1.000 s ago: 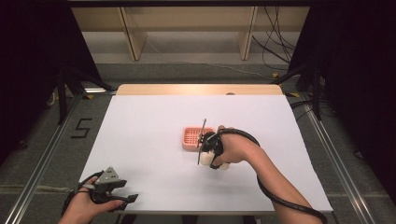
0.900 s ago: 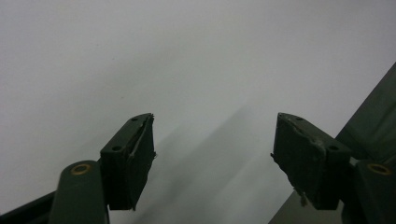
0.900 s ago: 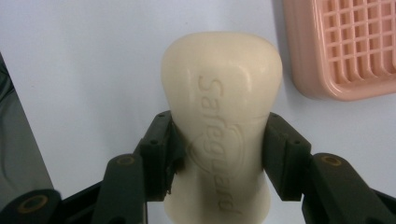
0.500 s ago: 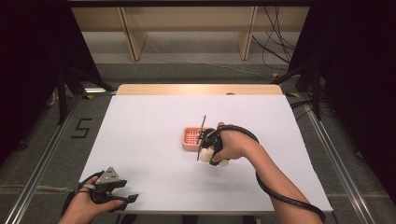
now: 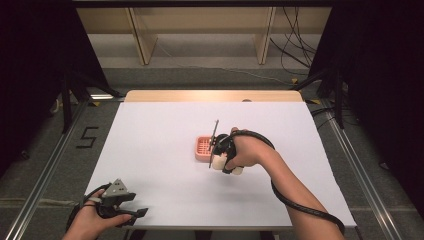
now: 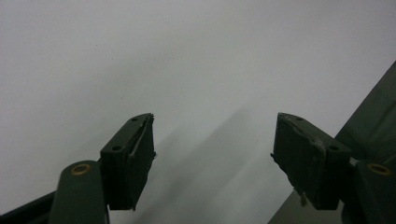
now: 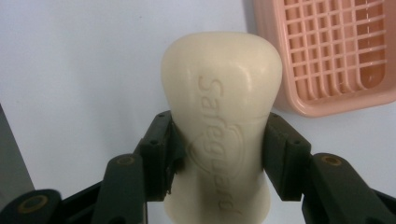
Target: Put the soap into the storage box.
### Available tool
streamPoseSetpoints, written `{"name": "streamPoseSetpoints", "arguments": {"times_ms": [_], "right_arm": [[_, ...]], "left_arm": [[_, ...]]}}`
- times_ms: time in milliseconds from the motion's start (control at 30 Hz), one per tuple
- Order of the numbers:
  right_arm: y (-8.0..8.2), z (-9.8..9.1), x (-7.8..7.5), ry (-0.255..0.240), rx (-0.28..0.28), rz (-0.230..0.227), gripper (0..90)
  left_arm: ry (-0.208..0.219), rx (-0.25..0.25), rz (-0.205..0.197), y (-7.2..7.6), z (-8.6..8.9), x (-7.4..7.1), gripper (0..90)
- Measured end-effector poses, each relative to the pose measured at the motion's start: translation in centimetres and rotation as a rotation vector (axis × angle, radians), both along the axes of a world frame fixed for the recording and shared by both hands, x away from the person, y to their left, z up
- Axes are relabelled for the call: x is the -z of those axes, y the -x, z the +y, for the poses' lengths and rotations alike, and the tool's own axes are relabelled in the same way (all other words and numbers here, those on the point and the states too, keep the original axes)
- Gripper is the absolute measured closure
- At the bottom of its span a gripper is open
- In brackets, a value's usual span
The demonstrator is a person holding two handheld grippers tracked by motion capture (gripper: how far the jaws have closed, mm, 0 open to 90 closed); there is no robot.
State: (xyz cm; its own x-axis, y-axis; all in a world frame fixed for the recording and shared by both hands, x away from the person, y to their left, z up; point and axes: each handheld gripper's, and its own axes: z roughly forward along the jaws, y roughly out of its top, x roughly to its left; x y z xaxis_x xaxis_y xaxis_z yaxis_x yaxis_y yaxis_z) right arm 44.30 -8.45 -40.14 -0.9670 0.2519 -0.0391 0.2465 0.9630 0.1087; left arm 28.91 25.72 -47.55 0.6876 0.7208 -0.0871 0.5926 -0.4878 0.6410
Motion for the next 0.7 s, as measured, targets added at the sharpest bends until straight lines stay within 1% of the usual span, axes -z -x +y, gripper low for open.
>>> {"name": "streamPoseSetpoints", "arguments": {"times_ms": [33,100,133,167,267,300,333,367,467,500,533,567,600,667,700], "right_arm": [[0.0,0.0,-0.1,0.001,0.020,-0.001,50.6],[-0.1,0.1,-0.1,-0.002,0.023,0.000,50.6],[-0.2,0.1,-0.1,-0.003,0.021,0.004,50.6],[-0.4,0.2,-0.1,-0.006,0.006,-0.002,50.6],[-0.6,0.2,-0.1,-0.006,0.014,-0.001,50.6],[-0.7,0.2,-0.1,-0.007,0.001,-0.006,50.6],[-0.7,0.2,-0.1,-0.007,0.001,-0.006,50.6],[-0.7,0.2,-0.2,-0.001,0.022,-0.002,50.6],[-1.0,0.2,-0.1,-0.007,0.015,-0.003,50.6],[-1.0,0.2,-0.1,-0.013,0.034,0.005,50.6],[-1.1,0.2,-0.2,-0.003,0.025,-0.003,50.6],[-1.2,0.2,-0.1,-0.003,0.021,-0.004,50.6],[-1.2,0.2,-0.2,-0.002,0.033,0.002,50.6],[-1.4,0.2,-0.2,-0.007,0.018,-0.007,50.6],[-1.5,0.3,-0.2,-0.005,0.029,-0.008,50.6]], "left_arm": [[0.001,-0.001,0.000,0.0,0.0,0.0,28.7],[0.000,0.000,0.000,0.0,0.0,0.0,28.7],[0.000,0.000,0.000,0.0,0.0,0.0,28.7],[0.001,0.000,0.000,0.0,0.0,0.0,28.7],[0.001,0.001,0.000,0.0,0.0,0.0,28.7],[0.000,0.001,0.000,0.0,0.0,0.0,28.7],[0.000,0.001,0.000,0.0,0.0,0.0,28.7],[0.000,0.001,0.000,0.0,0.0,0.0,28.7],[0.001,-0.004,-0.002,0.0,0.0,0.0,28.7],[0.009,-0.009,0.008,0.0,-0.1,0.1,28.7],[0.008,-0.008,0.008,0.0,-0.1,0.1,28.7],[0.009,-0.009,0.008,0.0,-0.1,0.1,28.7],[0.009,-0.009,0.008,0.0,-0.1,0.1,28.7],[0.009,-0.009,0.007,0.0,-0.1,0.1,28.7],[0.009,-0.009,0.006,0.0,-0.1,0.0,28.7]]}}
